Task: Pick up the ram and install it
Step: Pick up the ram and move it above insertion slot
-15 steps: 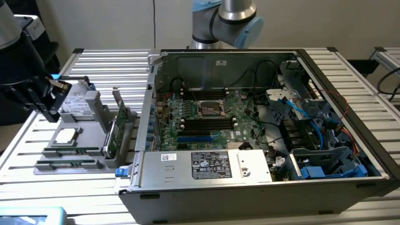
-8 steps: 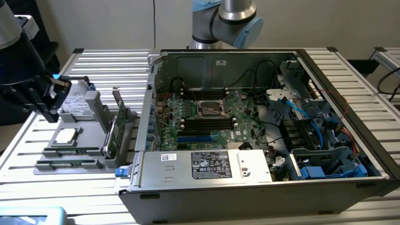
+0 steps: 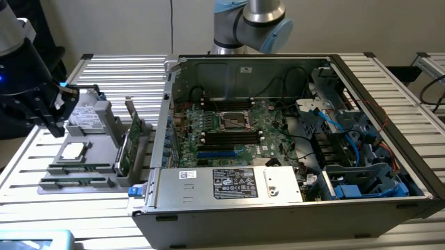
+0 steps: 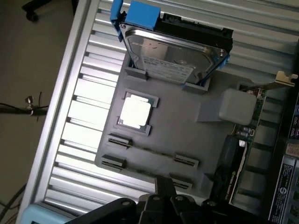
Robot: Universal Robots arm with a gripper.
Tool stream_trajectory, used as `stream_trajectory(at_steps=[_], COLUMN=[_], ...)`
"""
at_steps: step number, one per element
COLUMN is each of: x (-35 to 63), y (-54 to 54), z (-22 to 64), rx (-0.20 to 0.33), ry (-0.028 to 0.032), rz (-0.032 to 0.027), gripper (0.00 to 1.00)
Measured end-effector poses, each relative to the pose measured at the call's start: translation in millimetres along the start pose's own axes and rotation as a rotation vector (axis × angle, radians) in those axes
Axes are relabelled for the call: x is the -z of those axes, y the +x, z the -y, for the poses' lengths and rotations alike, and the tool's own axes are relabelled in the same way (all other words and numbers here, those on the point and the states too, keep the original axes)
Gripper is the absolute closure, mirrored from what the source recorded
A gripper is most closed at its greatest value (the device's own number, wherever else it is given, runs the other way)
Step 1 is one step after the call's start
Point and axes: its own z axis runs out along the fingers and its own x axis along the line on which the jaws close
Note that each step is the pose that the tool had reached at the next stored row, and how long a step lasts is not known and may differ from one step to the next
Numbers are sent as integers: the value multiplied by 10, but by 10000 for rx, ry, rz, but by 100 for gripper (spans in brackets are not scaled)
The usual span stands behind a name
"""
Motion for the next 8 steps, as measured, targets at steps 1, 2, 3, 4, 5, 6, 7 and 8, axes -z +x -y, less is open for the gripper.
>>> stream_trajectory(at_steps=[1, 2, 3, 4, 5, 6, 7, 8], x=[-3, -7, -11, -15, -20, -25, -30, -34], y=[0, 0, -1, 0, -1, -1, -1, -1], z=[0, 0, 1, 1, 1, 1, 1, 1], rx=[186, 360, 551, 730, 903, 1084, 1268, 1442], ry=[6, 11, 18, 23, 28, 34, 41, 48], rz=[-10, -18, -27, -36, -43, -50, -57, -63], gripper=[89, 89, 89, 89, 89, 89, 89, 89])
